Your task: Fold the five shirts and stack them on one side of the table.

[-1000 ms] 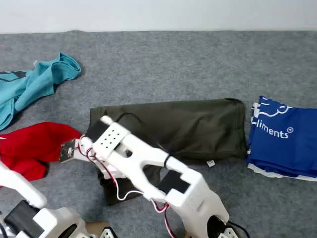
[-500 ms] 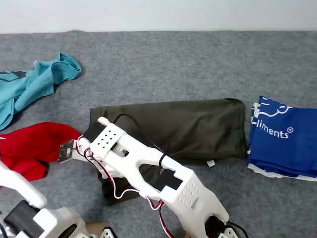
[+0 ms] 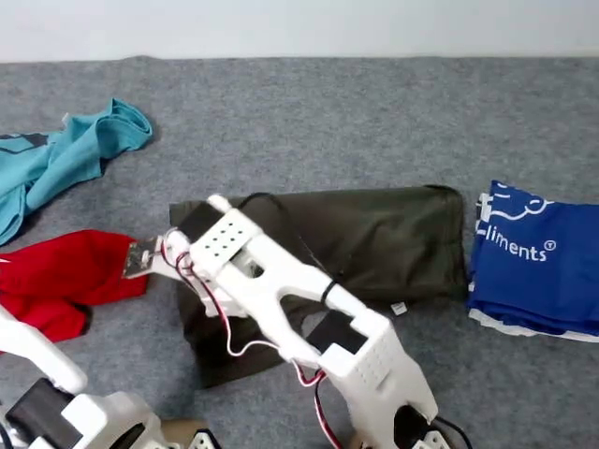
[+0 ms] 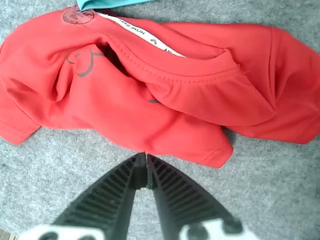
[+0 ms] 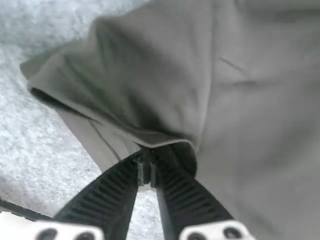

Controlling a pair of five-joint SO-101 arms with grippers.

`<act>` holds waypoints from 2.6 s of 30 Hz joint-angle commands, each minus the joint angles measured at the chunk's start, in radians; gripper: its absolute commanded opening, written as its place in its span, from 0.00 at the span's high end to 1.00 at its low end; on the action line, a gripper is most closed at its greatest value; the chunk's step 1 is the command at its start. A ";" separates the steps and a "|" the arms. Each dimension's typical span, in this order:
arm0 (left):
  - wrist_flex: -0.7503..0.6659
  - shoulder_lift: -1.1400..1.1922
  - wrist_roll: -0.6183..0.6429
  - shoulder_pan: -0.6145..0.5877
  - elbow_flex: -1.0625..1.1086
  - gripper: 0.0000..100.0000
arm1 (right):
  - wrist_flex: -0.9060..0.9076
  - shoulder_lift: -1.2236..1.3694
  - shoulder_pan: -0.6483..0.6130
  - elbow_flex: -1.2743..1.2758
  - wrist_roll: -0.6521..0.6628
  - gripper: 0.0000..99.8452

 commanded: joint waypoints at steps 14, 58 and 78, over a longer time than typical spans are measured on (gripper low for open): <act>-0.015 -0.044 -0.006 0.003 -0.001 0.99 | -0.036 -0.067 0.206 -0.166 0.011 0.99; -0.061 -0.052 -0.006 0.003 0.084 0.99 | 0.090 0.117 0.025 -0.172 -0.025 0.97; -0.064 -0.052 -0.006 0.005 0.082 0.99 | 0.102 -0.079 0.189 -0.172 -0.023 0.99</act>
